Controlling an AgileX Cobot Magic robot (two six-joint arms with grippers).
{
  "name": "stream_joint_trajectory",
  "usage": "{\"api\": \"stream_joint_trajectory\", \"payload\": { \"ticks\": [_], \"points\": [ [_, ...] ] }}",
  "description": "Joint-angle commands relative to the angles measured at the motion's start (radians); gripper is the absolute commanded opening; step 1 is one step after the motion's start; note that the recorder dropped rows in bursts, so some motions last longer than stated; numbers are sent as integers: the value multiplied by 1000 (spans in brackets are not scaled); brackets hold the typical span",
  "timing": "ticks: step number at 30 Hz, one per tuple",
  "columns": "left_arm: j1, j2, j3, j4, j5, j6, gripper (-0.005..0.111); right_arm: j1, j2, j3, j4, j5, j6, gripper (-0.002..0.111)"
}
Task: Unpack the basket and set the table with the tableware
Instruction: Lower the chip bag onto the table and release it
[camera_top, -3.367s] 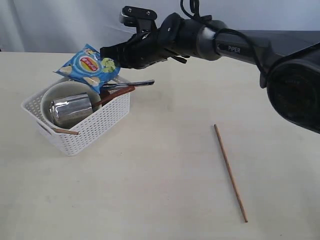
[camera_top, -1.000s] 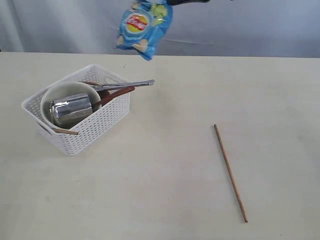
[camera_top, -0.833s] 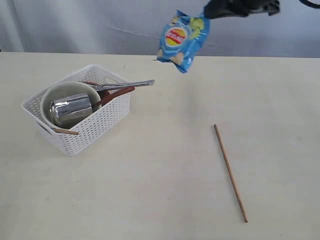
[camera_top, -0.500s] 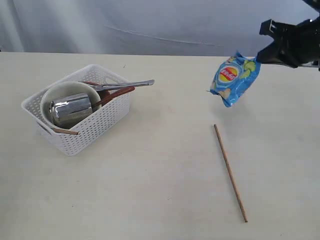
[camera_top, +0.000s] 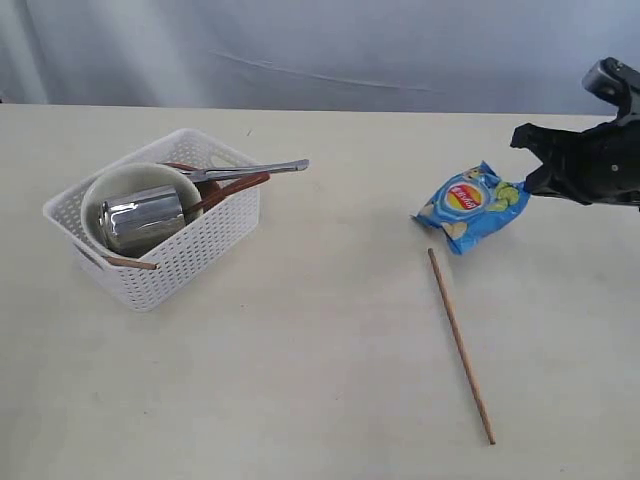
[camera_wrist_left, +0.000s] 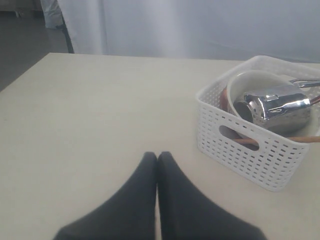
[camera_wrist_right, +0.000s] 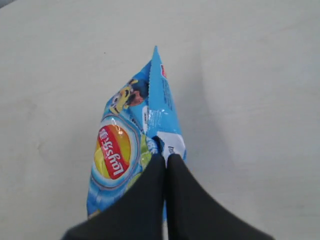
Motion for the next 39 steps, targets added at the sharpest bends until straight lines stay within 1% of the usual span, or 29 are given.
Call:
{"api": "stream_joint_trajectory", "payload": {
  "ticks": [1,20,22,24,26,29,31,33,35,36,39],
  "points": [
    [-5,5,-5,-8,-9,4,0,-6,2,28,5,-57,-9,0],
    [-5,5,-5,-8,-9,4,0,-4,2,28,5,-12,-1,0],
    [-5,5,-5,-8,-9,4,0,-4,2,28,5,-3,-2,1],
    [-5,5,-5,-8,-9,4,0,-4,2,28,5,13,-4,9],
    [-5,5,-5,-8,-9,4,0,-4,2,28,5,28,-4,27],
    [-5,5,-5,-8,-9,4,0,-4,2,28,5,27,-4,49],
    [-5,5,-5,-8,-9,4,0,-4,0,26,5,15,-5,56],
    [-5,5,-5,-8,-9,4,0,-4,-8,19,5,-2,-8,55],
    [-5,5,-5,-8,-9,4,0,-4,-20,1,1,2,-15,47],
    [-5,5,-5,-8,-9,4,0,0,-26,-8,1,7,-20,41],
    [-5,5,-5,-8,-9,4,0,36,-46,-48,-6,18,-84,17]
  ]
}}
